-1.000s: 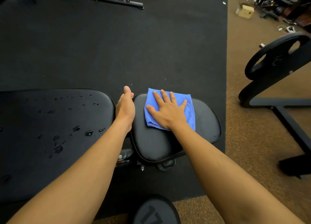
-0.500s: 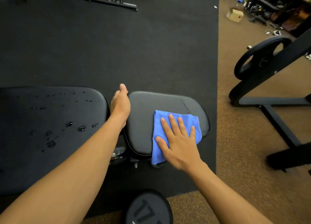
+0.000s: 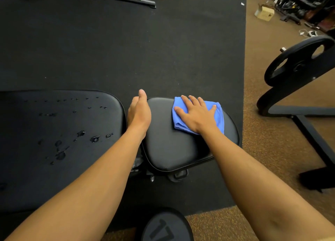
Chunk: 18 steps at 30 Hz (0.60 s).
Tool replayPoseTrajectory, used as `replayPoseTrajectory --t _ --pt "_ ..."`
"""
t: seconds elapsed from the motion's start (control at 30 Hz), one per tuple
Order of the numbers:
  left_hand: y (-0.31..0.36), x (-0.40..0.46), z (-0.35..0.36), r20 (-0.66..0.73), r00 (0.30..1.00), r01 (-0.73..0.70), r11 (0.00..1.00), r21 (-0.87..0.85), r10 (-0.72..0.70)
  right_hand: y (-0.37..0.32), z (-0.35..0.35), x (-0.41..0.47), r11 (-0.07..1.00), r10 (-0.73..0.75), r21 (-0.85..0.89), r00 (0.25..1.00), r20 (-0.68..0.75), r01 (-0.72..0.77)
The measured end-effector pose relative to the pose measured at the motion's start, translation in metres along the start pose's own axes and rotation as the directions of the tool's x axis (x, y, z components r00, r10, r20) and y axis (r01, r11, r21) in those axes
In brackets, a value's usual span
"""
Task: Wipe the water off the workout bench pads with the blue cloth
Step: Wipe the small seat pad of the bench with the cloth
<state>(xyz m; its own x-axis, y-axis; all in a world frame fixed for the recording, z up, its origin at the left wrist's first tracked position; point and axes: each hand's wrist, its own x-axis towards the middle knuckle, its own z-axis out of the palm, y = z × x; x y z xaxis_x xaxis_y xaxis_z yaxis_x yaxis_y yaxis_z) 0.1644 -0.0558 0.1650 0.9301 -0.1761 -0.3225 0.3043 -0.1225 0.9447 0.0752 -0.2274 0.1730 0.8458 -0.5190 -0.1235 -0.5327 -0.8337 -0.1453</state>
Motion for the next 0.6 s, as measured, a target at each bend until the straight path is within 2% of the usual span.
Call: replayPoseTrajectory --t 0.23,0.33,0.4,0.5,0.6 --pt "0.013 -0.019 -0.004 0.047 0.999 -0.02 0.988 0.155 0.013 0.005 0.004 -0.039 1.0 0.013 -0.008 1.0 0.016 -0.013" --pt "0.017 -0.031 0.004 0.106 0.969 -0.246 0.909 0.336 0.223 0.014 0.008 -0.084 1.0 0.021 -0.005 1.0 0.012 -0.021" --pt "0.019 -0.042 0.017 0.222 0.919 -0.389 0.847 0.363 0.327 0.02 0.013 -0.111 0.999 0.035 0.009 0.999 -0.009 -0.034" --pt "0.018 -0.056 0.037 0.4 0.846 -0.496 0.794 0.351 0.352 0.029 0.021 -0.137 0.999 0.03 0.019 0.998 -0.046 -0.029" --pt "0.021 -0.048 0.046 0.464 0.822 -0.524 0.756 0.392 0.329 0.04 0.023 -0.144 0.998 0.033 0.047 0.997 -0.073 -0.029"
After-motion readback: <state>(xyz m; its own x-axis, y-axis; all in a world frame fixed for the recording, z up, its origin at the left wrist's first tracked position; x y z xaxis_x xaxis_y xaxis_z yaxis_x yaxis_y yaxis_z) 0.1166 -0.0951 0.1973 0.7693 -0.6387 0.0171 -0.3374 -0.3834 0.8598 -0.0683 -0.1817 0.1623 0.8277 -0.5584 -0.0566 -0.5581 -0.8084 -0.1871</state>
